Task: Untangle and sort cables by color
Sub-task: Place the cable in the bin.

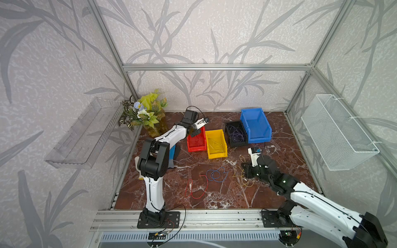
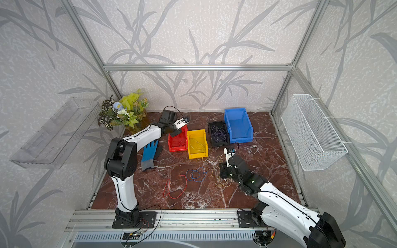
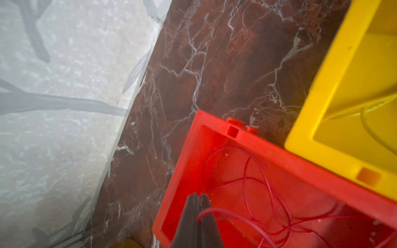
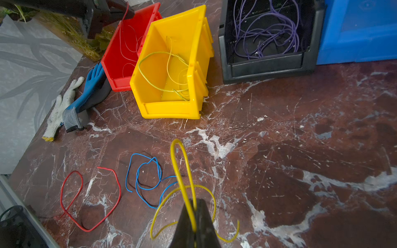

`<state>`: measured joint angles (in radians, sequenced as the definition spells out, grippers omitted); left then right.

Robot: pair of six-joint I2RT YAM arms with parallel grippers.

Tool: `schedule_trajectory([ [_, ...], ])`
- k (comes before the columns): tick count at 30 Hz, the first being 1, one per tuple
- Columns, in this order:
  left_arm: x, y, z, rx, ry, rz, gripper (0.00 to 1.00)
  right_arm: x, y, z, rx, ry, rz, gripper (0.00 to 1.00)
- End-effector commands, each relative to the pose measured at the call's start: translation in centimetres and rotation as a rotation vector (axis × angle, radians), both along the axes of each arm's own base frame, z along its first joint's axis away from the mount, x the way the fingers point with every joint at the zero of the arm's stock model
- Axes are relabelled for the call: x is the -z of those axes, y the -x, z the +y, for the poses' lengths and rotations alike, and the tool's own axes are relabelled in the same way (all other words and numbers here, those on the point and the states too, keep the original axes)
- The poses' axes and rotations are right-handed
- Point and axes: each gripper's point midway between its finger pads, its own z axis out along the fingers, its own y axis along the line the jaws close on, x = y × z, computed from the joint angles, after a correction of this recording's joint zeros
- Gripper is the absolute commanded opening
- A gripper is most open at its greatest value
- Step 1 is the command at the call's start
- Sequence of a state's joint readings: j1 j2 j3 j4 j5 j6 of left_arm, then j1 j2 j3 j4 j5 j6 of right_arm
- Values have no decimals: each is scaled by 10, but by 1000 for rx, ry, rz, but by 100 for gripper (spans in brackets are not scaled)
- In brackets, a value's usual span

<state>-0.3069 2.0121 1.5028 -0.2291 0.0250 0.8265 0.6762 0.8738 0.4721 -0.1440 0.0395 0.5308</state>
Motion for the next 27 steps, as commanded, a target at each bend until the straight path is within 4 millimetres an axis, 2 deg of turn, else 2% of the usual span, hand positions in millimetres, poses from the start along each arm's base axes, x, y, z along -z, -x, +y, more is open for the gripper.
schedule_trajectory([
  [1,-6,-8,-3,-26,62,6,1,-15,-2,3,0,-20,-16,1],
  [3,-8,-5,-11,-20,119,23,9,-16,-3,3,-3,-16,-18,4],
  [4,-8,-4,-13,-20,137,30,16,-17,-3,4,-8,-14,-19,5],
  [6,-11,-2,-13,-23,160,39,38,-18,-3,5,-24,-1,-15,6],
  [8,-17,-3,-7,-41,162,37,47,-19,-2,9,-46,14,-4,6],
  [11,-36,0,5,-67,160,8,57,-21,0,14,-92,58,17,2],
  [14,-67,9,14,-69,154,-49,70,-36,1,22,-140,106,-2,0],
  [19,-112,32,29,-93,159,-119,83,-91,2,34,-209,134,-107,0],
  [23,-127,66,29,-62,197,-99,88,-163,1,46,-244,62,-258,0],
  [27,-126,109,16,12,296,-10,89,-243,-9,54,-224,-53,-465,0],
])
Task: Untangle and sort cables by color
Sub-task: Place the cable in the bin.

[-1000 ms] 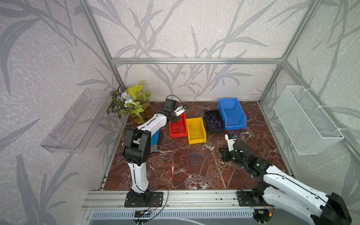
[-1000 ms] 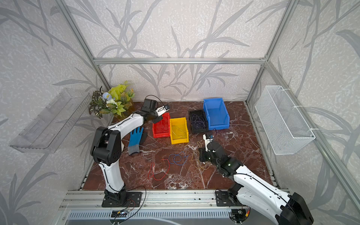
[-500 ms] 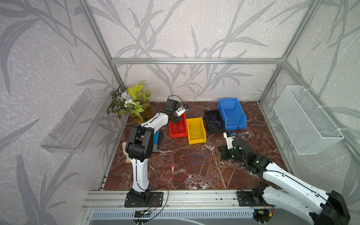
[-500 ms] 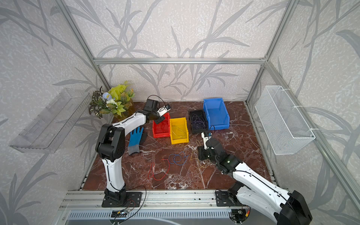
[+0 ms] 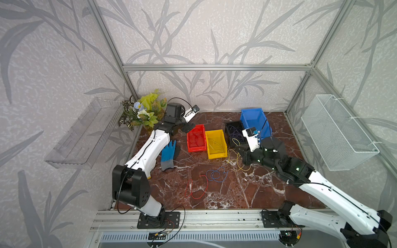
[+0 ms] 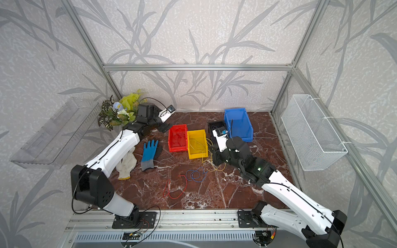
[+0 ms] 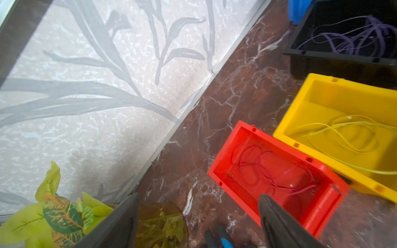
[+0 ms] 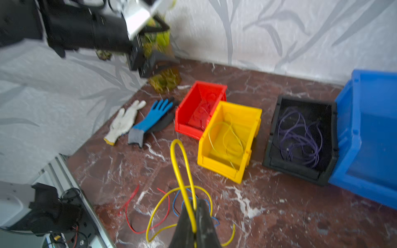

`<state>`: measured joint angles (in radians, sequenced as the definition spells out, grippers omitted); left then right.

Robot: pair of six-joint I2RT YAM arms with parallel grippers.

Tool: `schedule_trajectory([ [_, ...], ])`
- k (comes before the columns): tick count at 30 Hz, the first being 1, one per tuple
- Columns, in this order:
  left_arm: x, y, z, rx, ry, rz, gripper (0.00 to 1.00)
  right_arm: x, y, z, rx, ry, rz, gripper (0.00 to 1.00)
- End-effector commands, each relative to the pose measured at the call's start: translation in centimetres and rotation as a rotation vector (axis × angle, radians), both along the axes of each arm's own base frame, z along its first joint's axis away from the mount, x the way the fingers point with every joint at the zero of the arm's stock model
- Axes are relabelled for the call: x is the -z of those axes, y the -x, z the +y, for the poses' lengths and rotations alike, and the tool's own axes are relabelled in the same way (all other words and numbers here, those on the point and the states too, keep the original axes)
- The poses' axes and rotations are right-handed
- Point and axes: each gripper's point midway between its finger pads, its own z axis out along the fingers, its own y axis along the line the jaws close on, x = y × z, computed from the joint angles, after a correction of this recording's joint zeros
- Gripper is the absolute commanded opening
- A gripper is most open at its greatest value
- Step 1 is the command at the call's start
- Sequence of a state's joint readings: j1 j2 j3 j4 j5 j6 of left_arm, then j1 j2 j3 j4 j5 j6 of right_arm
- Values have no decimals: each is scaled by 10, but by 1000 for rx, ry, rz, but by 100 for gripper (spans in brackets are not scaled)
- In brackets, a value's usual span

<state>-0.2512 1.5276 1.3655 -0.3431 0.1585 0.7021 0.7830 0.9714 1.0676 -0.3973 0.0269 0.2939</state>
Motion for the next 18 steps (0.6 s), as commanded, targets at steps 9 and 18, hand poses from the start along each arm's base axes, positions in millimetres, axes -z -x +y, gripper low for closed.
schedule_trajectory([
  [9,73,86,31,7,64,287,90,-71,-89,49,154,-205,-278,0],
  [18,114,174,32,152,28,537,88,43,-186,78,427,-179,-93,0],
])
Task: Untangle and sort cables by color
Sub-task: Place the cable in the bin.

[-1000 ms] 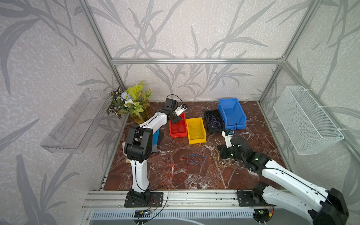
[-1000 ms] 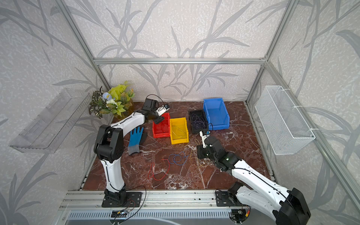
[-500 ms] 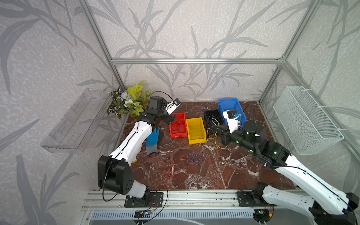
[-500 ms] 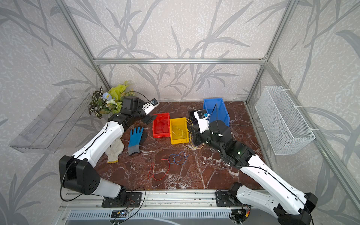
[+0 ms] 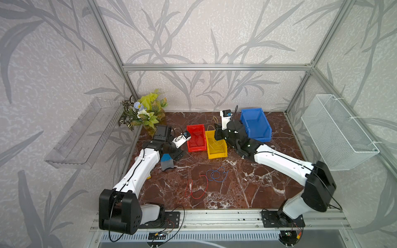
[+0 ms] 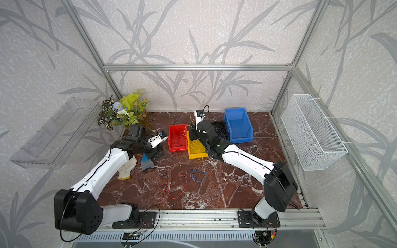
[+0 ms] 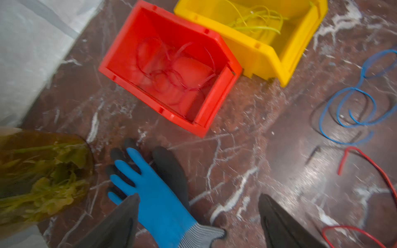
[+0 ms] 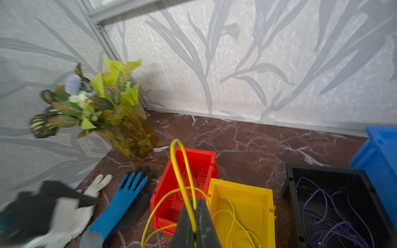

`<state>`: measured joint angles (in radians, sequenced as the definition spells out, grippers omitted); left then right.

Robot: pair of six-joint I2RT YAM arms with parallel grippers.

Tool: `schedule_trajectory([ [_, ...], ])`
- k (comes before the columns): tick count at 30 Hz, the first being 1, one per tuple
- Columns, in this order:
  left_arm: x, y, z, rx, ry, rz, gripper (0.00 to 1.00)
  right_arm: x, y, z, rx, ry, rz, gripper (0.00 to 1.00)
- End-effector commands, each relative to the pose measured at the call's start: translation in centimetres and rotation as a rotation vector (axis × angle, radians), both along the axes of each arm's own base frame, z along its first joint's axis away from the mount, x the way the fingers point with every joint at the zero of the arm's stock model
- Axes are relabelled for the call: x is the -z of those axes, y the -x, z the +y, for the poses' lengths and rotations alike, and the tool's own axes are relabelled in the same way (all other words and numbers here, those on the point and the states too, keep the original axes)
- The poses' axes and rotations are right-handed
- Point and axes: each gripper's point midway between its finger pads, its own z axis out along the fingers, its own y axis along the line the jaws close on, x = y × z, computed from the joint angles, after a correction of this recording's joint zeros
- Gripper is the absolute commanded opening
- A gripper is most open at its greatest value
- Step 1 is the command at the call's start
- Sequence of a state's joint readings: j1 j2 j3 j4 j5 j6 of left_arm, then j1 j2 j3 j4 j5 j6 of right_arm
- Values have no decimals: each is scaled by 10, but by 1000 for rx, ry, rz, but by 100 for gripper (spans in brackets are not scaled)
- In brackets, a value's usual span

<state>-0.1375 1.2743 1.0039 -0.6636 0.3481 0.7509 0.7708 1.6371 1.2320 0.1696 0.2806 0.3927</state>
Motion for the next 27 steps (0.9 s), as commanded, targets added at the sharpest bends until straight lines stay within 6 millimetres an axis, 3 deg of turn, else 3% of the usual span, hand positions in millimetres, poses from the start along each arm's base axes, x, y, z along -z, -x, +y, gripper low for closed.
schedule_trajectory([
  [1,10,46,-8,99,31,124,88,-11,-33,-12,159,-125,-39,0],
  [2,12,52,-8,104,32,139,88,9,-43,-11,176,-120,-8,0],
  [6,25,69,-4,92,18,192,88,52,-61,-14,241,-114,72,0],
  [11,28,79,-8,112,45,212,87,93,-66,-20,279,-19,112,0],
  [16,20,90,-27,219,143,217,87,127,-60,-15,235,57,182,0],
  [20,19,99,-35,286,176,222,87,133,-47,-11,200,75,226,13],
  [24,29,105,-37,333,172,224,88,126,-33,-11,163,103,235,32],
  [27,35,111,-40,376,171,233,89,113,-23,-14,125,134,242,39],
])
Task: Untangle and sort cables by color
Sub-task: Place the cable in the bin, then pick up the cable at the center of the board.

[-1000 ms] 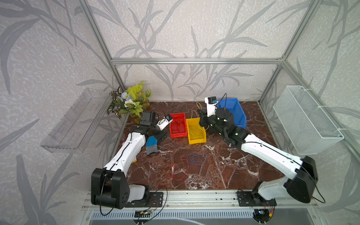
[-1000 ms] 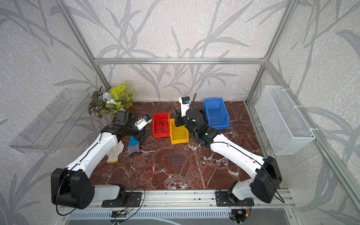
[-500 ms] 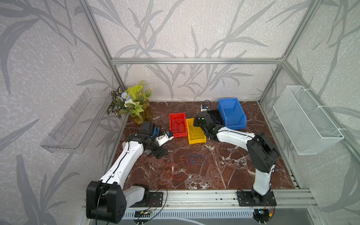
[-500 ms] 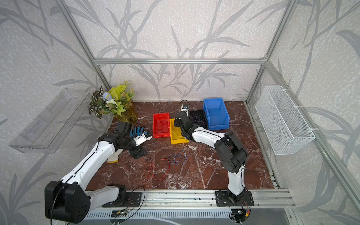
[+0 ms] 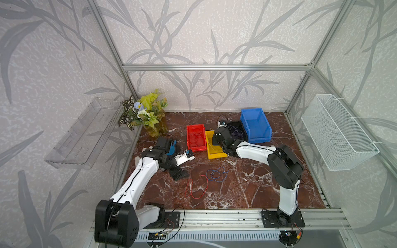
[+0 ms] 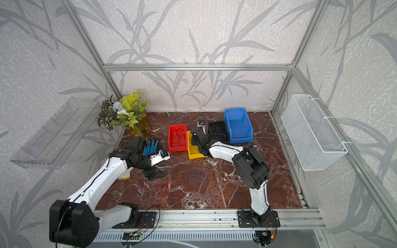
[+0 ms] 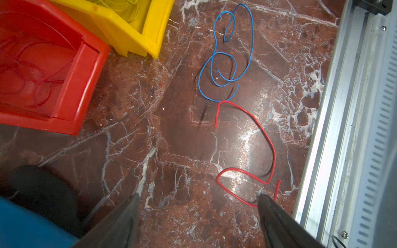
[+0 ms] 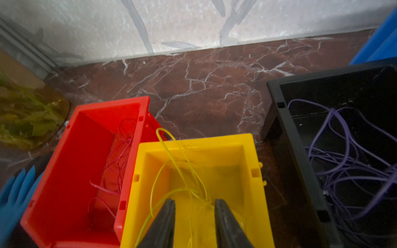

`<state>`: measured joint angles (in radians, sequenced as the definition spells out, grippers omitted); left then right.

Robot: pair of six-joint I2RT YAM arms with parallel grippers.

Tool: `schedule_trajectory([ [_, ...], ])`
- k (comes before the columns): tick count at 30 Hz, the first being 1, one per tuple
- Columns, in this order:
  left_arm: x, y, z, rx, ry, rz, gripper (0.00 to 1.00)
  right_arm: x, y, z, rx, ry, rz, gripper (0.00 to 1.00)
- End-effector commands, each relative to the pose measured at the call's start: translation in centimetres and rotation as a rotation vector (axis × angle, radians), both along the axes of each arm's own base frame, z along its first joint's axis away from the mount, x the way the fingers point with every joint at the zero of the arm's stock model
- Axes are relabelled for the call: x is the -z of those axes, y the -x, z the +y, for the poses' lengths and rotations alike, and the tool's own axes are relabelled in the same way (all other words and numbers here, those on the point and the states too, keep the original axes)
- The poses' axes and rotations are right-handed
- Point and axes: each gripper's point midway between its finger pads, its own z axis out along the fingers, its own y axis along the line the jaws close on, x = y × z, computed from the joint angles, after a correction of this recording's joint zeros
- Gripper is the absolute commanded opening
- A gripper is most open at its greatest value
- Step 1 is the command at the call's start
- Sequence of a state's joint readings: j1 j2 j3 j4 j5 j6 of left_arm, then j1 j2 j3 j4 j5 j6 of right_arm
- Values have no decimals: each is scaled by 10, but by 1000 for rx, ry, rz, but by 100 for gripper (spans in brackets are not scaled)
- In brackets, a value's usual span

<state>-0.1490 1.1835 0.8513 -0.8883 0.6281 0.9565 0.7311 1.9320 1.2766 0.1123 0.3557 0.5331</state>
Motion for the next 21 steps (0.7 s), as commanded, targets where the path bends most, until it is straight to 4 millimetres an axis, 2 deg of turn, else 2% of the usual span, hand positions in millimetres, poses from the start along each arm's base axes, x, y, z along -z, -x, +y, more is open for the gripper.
schedule_trajectory([
  [1,6,16,-6,93,27,7,89,-31,17,-6,-47,16,-6,41],
  [4,18,24,-4,141,-2,8,90,-52,29,-16,-74,24,-31,46],
  [5,21,25,-4,154,-10,11,90,-53,35,-18,-97,41,-28,48],
  [6,23,27,-3,165,-16,14,90,-67,43,-19,-135,40,-45,49],
  [8,27,30,-4,187,-19,11,90,-71,59,-16,-233,55,-39,52],
  [12,40,36,-9,286,-23,-33,89,-66,109,1,-526,28,11,52],
  [15,46,36,-16,348,-7,-75,88,-57,141,3,-640,-3,52,52],
  [18,55,31,-21,421,-29,-129,87,-48,159,0,-668,-4,74,52],
  [21,63,18,-28,453,-56,-188,86,-41,167,-3,-660,8,80,52],
])
